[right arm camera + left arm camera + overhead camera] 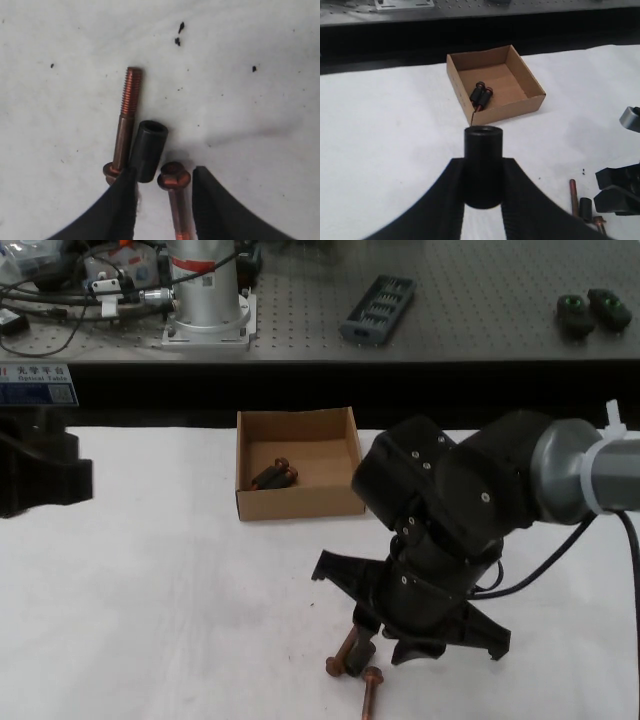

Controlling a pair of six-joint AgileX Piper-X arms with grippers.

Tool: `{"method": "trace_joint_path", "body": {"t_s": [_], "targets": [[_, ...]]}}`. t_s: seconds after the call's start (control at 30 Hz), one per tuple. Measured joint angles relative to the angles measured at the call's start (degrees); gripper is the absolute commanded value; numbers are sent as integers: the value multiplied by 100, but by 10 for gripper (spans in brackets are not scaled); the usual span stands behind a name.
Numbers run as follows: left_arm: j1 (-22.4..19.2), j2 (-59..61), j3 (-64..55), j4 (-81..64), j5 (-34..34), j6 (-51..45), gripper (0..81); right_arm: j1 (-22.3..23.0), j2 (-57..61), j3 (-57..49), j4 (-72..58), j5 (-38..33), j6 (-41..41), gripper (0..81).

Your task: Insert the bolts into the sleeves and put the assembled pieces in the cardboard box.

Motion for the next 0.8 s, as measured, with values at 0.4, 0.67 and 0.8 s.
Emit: {"method": "trace_joint_path", "body": {"t_s": [0.4,0.67,0.8], "targets": [[0,-157,68,-4,-236,129,101,258,0,-57,464,192,463,356],[0,-170,368,24,-236,129,101,417,0,-57,560,514,463,294],[0,-170,780,24,-88,-69,101,492,41,-57,502,519,463,294]]}}
